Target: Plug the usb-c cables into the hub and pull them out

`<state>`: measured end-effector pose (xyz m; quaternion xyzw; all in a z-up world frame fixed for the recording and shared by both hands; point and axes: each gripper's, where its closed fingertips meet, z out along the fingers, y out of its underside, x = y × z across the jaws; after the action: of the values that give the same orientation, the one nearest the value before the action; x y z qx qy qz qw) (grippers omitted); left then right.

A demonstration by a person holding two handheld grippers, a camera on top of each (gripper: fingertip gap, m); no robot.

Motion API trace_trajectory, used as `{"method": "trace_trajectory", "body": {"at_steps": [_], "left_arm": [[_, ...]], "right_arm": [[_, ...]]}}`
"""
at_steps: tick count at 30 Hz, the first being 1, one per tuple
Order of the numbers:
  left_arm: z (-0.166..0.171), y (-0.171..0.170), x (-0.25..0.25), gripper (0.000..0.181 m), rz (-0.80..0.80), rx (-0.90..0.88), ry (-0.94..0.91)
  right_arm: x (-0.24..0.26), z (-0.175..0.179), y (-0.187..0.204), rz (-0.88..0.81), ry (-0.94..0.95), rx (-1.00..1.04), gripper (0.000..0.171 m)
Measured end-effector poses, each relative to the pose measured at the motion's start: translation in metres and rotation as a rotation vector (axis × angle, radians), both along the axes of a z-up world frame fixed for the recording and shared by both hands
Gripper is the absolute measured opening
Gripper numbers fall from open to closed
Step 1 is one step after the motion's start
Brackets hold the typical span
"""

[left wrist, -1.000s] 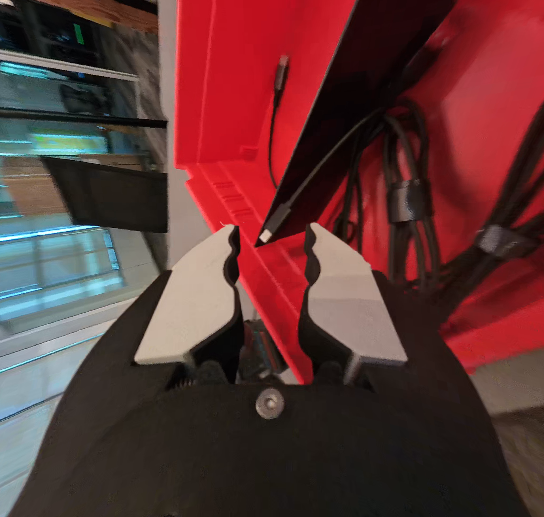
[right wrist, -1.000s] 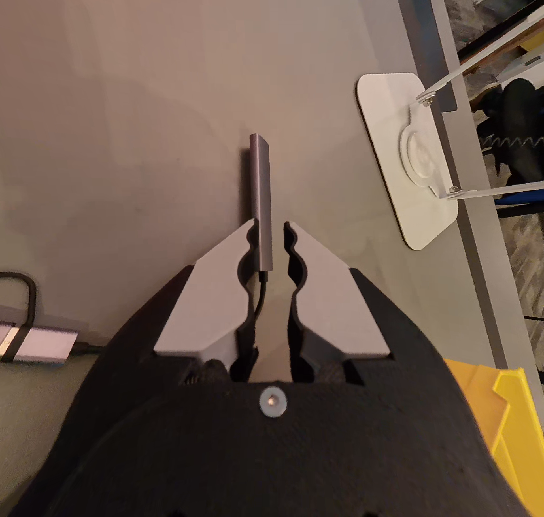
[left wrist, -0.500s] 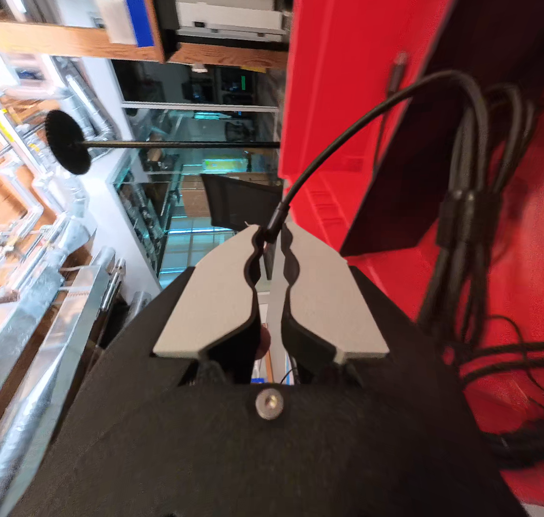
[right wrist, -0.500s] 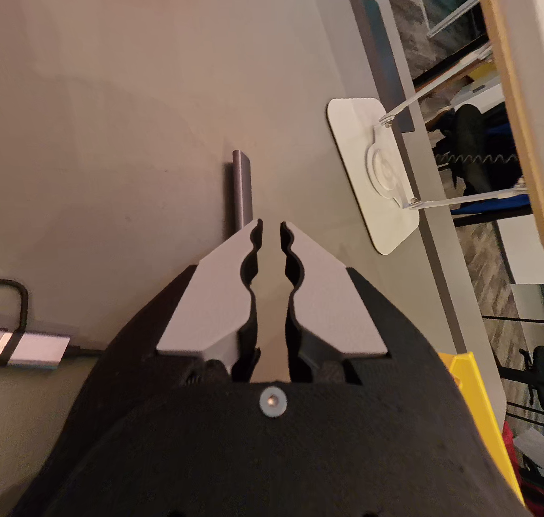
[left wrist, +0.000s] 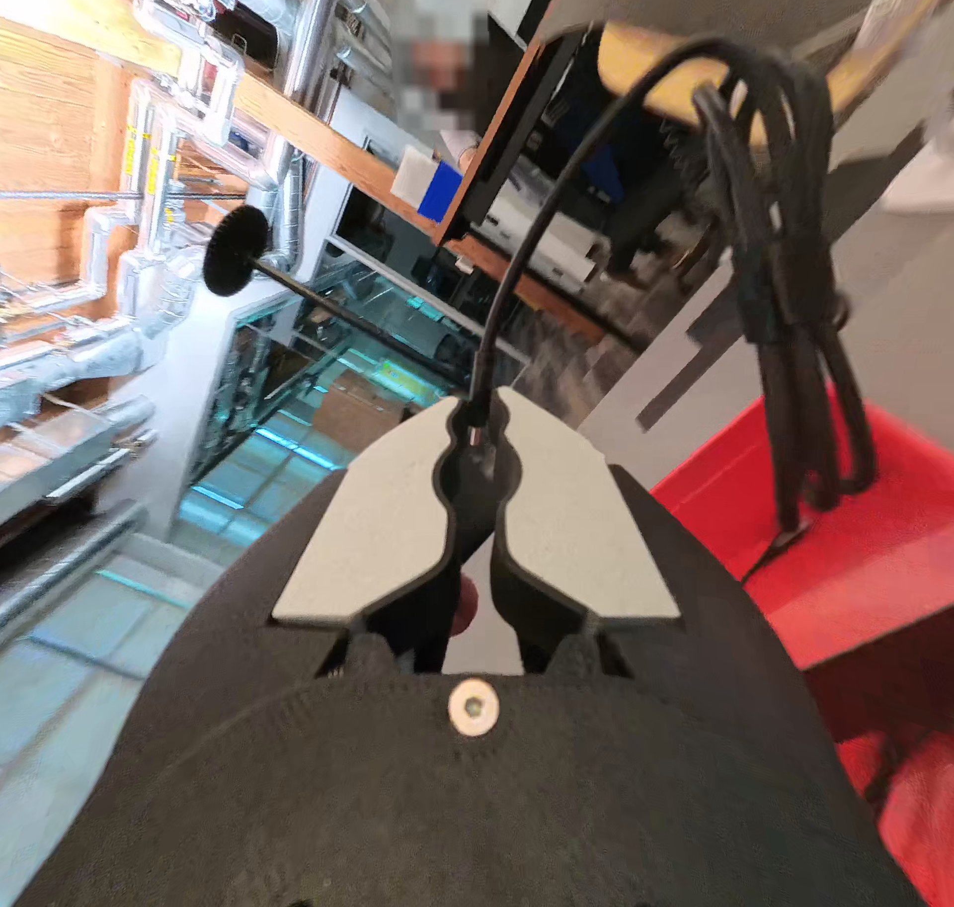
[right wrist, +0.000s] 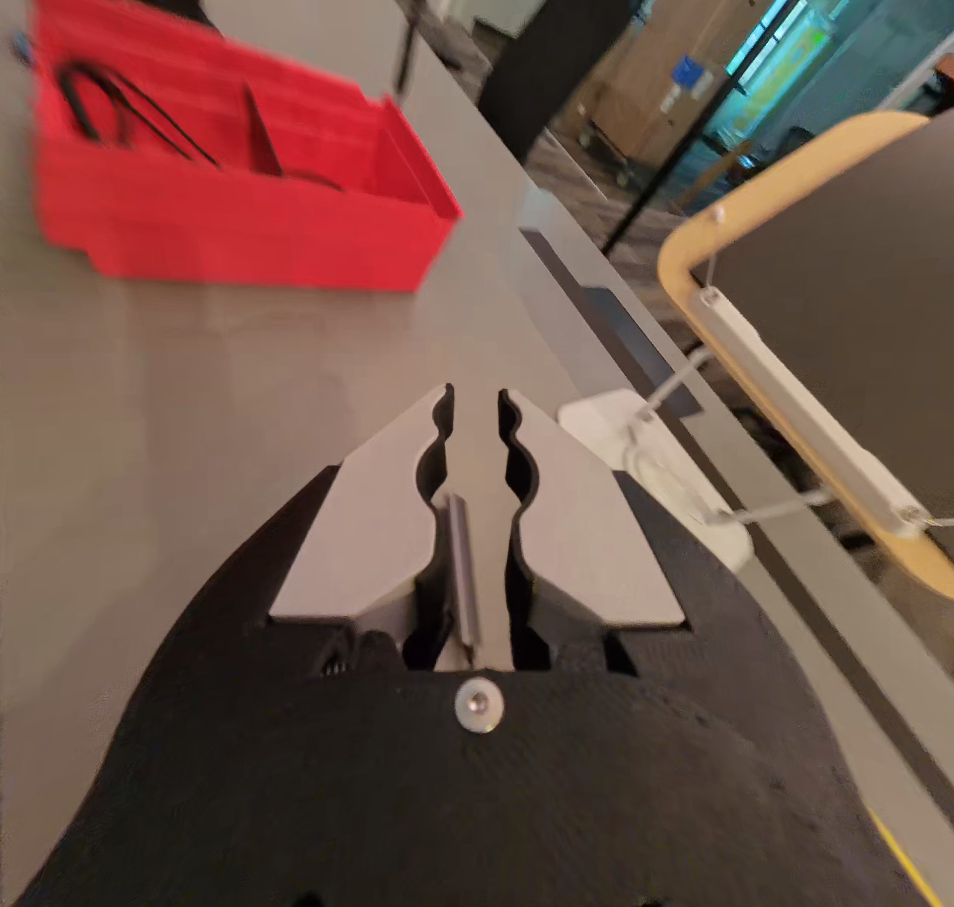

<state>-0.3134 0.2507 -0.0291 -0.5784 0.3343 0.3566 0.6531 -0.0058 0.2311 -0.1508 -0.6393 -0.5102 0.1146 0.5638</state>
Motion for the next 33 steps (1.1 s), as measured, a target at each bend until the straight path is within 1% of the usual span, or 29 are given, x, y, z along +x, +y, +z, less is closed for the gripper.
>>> {"method": "trace_trajectory", "body": {"at_steps": [4,6,7,10,12,13,14,16,17,20,23,26,28,31,32,33], "left_arm": [[-0.003,0.011,0.059,0.007,-0.124,-0.077,-0.170],[-0.012,0.015,0.090,0.007,-0.175,-0.119,-0.212],[-0.020,0.015,0.108,0.007,-0.207,-0.151,-0.235],[-0.048,0.011,0.159,0.008,-0.272,-0.223,-0.242],[-0.065,0.005,0.187,0.008,-0.319,-0.275,-0.287],[-0.072,0.003,0.196,0.007,-0.332,-0.295,-0.310],[-0.079,0.000,0.204,0.007,-0.344,-0.311,-0.327],[-0.092,-0.004,0.215,0.007,-0.361,-0.358,-0.360],[-0.099,-0.006,0.219,0.007,-0.365,-0.384,-0.369],[-0.114,-0.010,0.227,0.007,-0.380,-0.425,-0.362],[-0.128,-0.013,0.234,0.008,-0.396,-0.479,-0.369],[-0.147,-0.016,0.241,0.007,-0.404,-0.555,-0.380],[-0.156,-0.017,0.242,0.007,-0.408,-0.591,-0.399],[-0.155,-0.018,0.240,0.007,-0.419,-0.583,-0.374],[-0.153,-0.019,0.240,0.007,-0.420,-0.584,-0.367],[-0.151,-0.021,0.240,0.007,-0.424,-0.590,-0.359]], "right_arm": [[-0.033,0.030,-0.035,0.148,0.216,-0.152,0.029],[-0.047,0.040,-0.046,0.185,0.319,-0.233,0.039],[-0.052,0.042,-0.047,0.184,0.369,-0.281,0.044],[-0.061,0.038,-0.035,0.120,0.501,-0.421,0.047],[-0.058,0.033,-0.026,0.086,0.545,-0.460,0.041],[-0.055,0.032,-0.021,0.078,0.556,-0.460,0.021],[-0.051,0.030,-0.019,0.085,0.556,-0.470,0.011],[-0.041,0.026,-0.014,0.075,0.535,-0.484,0.009],[-0.035,0.027,-0.011,0.072,0.517,-0.466,0.000],[-0.020,0.034,-0.004,0.058,0.444,-0.394,0.000],[-0.012,0.037,0.001,0.046,0.315,-0.319,0.000],[-0.010,0.030,0.004,0.029,0.192,-0.287,0.000],[-0.010,0.021,0.005,0.022,0.107,-0.225,0.000],[-0.018,-0.005,-0.001,0.042,-0.069,-0.141,0.026],[-0.021,-0.011,-0.001,0.042,-0.117,-0.086,0.031],[-0.024,-0.015,0.000,0.036,-0.159,-0.020,0.031]]}}
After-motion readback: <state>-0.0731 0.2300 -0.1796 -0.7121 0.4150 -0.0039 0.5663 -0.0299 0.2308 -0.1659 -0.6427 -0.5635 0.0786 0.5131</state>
